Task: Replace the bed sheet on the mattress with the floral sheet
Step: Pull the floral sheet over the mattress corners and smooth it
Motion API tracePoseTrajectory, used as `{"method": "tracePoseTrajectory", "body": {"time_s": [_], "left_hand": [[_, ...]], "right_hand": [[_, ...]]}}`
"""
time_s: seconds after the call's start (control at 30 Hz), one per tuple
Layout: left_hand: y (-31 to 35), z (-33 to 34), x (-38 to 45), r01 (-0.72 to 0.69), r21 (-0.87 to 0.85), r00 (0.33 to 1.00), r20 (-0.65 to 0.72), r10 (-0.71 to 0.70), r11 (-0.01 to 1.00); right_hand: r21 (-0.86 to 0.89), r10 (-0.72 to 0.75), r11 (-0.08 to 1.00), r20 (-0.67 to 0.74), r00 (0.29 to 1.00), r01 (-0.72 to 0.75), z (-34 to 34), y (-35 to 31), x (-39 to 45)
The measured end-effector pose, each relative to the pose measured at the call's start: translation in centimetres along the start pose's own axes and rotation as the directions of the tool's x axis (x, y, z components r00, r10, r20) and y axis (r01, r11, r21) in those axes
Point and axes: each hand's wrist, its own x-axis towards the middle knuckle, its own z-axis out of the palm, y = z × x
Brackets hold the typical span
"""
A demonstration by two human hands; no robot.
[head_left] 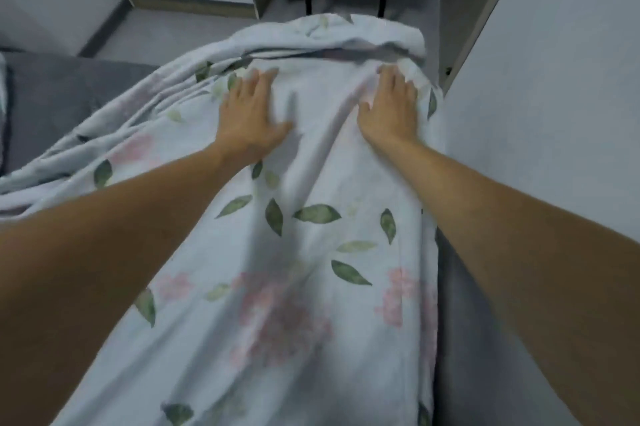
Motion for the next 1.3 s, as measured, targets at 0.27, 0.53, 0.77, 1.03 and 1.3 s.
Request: {"method": "tracePoseTrajectory", "body": {"time_s": [0.27, 0.53, 0.77, 1.03, 1.3], "left_hand": [[-6.7, 14.4, -1.8, 0.068, 0.156, 0.997, -0.035, -0.063, 0.985], [-6.8, 13.6, 0.5, 0.038, 0.121, 0.999, -0.020, -0.036, 0.992], [-6.7, 12.7, 1.0, 0.059, 0.116, 0.992, 0.102, -0.071, 0.991], [-6.7, 12.3, 1.5, 0.066, 0.149, 0.983, 0.159, -0.090, 0.987], [-6.1, 11.5, 1.8, 0.087, 0.131, 0.984, 0.145, -0.106, 0.987]], "right_hand": [[-0.342, -0.136, 0.926, 0.096, 0.986, 0.161, 12.2, 5.7, -3.2], [-0.376, -0.066, 0.916, 0.196, 0.978, 0.137, 10.7, 4.1, -1.3], [-0.368, -0.006, 0.926, 0.220, 0.976, 0.088, 10.8, 3.6, -0.9], [-0.370, -0.005, 0.924, 0.241, 0.971, 0.097, 11.0, 3.8, -0.5], [-0.292, -0.017, 0.951, 0.275, 0.961, 0.100, 10.0, 3.6, -0.1]]}}
